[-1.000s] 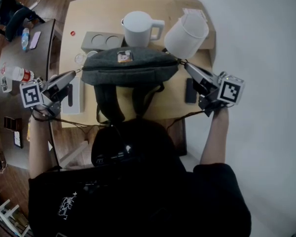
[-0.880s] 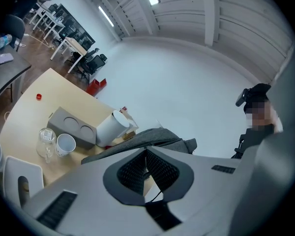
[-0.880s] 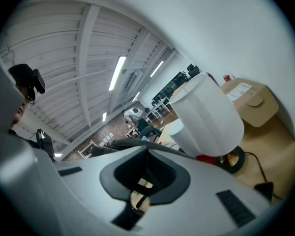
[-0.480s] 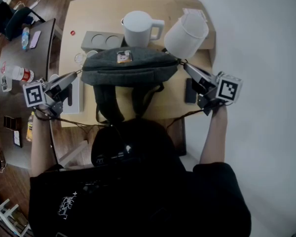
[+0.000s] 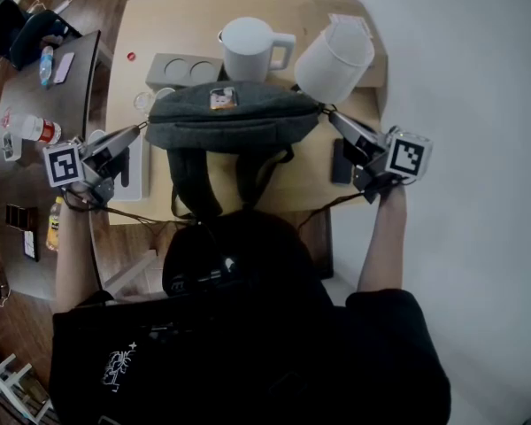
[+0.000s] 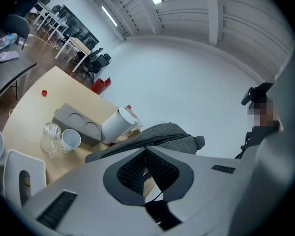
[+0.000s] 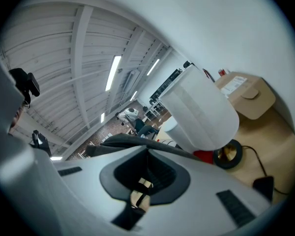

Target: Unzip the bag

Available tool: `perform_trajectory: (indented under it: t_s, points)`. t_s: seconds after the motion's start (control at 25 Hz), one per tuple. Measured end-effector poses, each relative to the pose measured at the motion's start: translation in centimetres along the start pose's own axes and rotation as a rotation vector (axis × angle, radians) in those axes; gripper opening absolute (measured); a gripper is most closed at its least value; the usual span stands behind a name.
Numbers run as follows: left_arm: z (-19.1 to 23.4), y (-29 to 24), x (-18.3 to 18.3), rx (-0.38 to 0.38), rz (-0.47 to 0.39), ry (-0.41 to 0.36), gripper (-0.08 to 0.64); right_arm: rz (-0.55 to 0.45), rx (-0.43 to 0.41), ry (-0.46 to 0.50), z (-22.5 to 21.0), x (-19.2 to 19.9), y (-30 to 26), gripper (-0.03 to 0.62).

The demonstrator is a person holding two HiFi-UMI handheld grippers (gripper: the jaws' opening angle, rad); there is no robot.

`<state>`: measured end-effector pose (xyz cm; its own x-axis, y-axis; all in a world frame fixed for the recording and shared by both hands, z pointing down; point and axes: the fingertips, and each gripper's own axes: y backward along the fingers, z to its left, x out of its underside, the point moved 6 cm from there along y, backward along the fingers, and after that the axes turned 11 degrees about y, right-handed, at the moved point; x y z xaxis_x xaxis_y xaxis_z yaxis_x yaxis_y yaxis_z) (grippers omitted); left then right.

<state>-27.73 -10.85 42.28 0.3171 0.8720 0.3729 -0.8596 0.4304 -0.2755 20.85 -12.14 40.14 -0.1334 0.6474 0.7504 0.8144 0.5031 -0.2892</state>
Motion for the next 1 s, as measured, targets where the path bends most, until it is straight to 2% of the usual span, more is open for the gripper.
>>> perform_trajectory:
  t_s: [1.0]
  points:
    - [0.8, -0.4, 0.6, -0.021, -0.021, 0.018, 0.005, 0.013, 0.0, -0.043, -1.4, 0.9, -0.1, 0.012]
